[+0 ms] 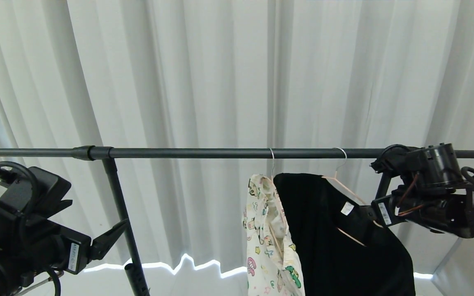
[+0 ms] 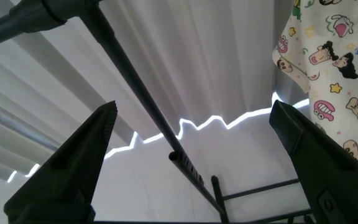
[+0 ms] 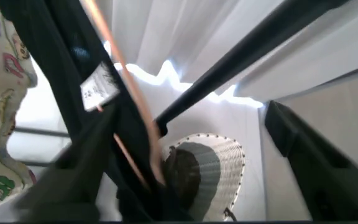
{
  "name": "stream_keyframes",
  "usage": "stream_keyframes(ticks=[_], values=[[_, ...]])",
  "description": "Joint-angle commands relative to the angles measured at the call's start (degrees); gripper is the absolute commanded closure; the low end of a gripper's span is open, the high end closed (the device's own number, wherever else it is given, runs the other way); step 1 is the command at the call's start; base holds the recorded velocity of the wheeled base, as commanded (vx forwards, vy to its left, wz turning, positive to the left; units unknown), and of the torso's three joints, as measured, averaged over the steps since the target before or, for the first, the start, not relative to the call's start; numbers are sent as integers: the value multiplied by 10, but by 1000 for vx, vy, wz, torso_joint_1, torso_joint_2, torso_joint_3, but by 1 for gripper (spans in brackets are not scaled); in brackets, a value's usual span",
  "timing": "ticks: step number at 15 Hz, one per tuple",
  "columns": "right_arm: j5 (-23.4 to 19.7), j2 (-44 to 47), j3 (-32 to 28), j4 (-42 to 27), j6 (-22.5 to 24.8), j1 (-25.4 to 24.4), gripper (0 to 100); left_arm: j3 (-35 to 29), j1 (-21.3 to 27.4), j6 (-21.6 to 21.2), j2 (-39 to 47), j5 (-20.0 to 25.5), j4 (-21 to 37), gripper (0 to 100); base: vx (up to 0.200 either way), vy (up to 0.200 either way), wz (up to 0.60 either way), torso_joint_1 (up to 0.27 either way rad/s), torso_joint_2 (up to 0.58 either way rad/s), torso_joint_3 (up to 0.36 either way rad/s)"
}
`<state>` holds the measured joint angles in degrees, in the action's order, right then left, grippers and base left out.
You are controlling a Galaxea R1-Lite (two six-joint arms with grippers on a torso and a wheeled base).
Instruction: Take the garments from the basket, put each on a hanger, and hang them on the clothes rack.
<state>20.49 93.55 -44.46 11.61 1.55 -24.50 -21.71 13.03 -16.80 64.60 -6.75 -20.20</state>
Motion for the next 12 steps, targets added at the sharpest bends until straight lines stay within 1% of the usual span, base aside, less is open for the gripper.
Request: stream_keyframes(ticks=[1, 2, 4, 6, 7, 10, 12], values=[[-1, -88, 30, -1, -19, -11, 0, 17, -6, 0, -18, 0, 0, 0, 0, 0, 0, 0, 0, 0], [1, -115, 51, 1, -26, -12, 0, 29, -8, 0, -27, -1, 0, 0, 0, 0, 0, 0, 0, 0], [2, -173, 78, -3, -22, -10, 0, 34, -11, -1, -32, -2, 0, 0, 0, 0, 0, 0, 0, 0], [23, -201, 88, -17, -2, -2, 0, 30, -30, -1, -26, -12, 0, 0, 0, 0, 0, 0, 0, 0], [40, -210, 91, -36, 16, 8, 0, 29, -44, 0, -25, -12, 0, 0, -200, 0, 0, 2, 2, -2], [52, -219, 104, -43, 28, 15, 0, 29, -49, 0, -30, -12, 0, 0, -200, 0, 0, 9, 5, 4], [117, -221, 109, -50, 28, 28, 0, 33, -61, 0, -40, -12, 0, 0, -200, 0, 0, -12, -2, 5]])
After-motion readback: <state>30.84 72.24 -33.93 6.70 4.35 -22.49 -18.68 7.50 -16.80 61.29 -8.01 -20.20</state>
